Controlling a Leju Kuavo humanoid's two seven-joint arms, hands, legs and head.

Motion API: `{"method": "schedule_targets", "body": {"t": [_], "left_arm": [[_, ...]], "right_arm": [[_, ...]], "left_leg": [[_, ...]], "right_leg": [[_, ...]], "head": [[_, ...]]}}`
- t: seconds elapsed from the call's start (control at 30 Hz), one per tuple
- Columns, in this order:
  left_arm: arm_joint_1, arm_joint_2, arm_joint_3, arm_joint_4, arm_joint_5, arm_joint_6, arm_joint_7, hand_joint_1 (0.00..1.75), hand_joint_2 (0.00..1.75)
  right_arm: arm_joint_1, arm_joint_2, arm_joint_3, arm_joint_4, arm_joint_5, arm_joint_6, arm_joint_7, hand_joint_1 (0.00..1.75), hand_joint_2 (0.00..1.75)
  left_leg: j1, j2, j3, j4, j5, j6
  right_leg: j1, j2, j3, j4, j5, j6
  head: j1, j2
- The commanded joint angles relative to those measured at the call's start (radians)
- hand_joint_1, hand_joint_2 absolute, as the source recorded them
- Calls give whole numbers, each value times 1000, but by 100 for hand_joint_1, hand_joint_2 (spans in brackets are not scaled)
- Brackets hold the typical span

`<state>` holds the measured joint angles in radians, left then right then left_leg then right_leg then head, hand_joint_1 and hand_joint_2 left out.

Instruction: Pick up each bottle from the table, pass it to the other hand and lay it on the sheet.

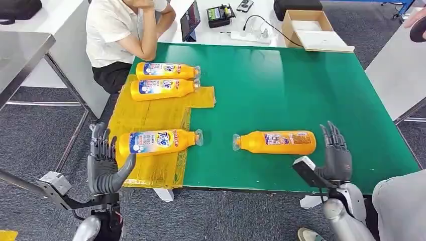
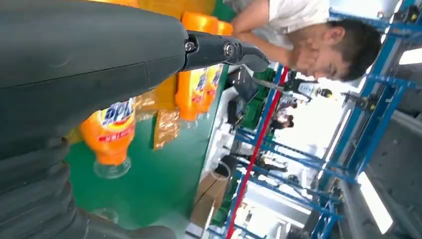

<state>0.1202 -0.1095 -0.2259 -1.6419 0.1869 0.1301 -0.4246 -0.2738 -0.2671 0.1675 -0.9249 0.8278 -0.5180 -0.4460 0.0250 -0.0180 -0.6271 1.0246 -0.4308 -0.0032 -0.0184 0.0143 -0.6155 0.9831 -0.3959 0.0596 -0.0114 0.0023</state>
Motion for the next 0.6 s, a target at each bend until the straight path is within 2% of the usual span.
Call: {"method": "schedule_targets", "body": {"t": [0.03, 0.1, 0.17, 0.2, 0.37, 0.6], "left_arm": [[-10, 29, -58, 22, -4, 7, -1, 0, 175], [-12, 34, -64, 24, -6, 1, 3, 0, 175], [-16, 33, -85, 32, -32, 4, -2, 0, 175], [-22, 32, -96, 37, -53, 11, -8, 0, 175], [-57, 16, -119, 68, -86, 35, -6, 0, 175], [-95, 5, -141, 102, -101, 45, 3, 0, 175]], "right_arm": [[-99, -2, -28, 248, 9, -6, -8, 0, 175], [-106, -5, -16, 262, 30, 10, 17, 0, 175], [-139, -5, -7, 313, 41, 57, 26, 0, 175], [-160, 5, -4, 348, 41, 83, 20, 0, 175], [-223, 68, 64, 450, 102, 119, 21, 0, 175], [-292, 123, 148, 501, 164, 149, 38, 0, 175]], "left_leg": [[0, 3, 5, -2, -1, 1], [0, 1, 3, -1, -1, 1], [0, 3, 8, -2, -2, 2], [1, 2, 3, -1, -1, 1], [1, 4, 4, -1, -1, 1], [1, 6, 5, -2, -1, 1]], "right_leg": [[0, 0, 4, -1, -1, -3], [1, 0, 2, -1, 0, -2], [1, 0, 7, -1, -2, -4], [1, 1, 2, 0, 0, -1], [1, 2, 3, -1, 0, -2], [1, 3, 3, 0, 0, -3]], "head": [[0, 0], [-1, 0], [-1, 0], [-1, 0], [0, 0], [-1, 0]]}}
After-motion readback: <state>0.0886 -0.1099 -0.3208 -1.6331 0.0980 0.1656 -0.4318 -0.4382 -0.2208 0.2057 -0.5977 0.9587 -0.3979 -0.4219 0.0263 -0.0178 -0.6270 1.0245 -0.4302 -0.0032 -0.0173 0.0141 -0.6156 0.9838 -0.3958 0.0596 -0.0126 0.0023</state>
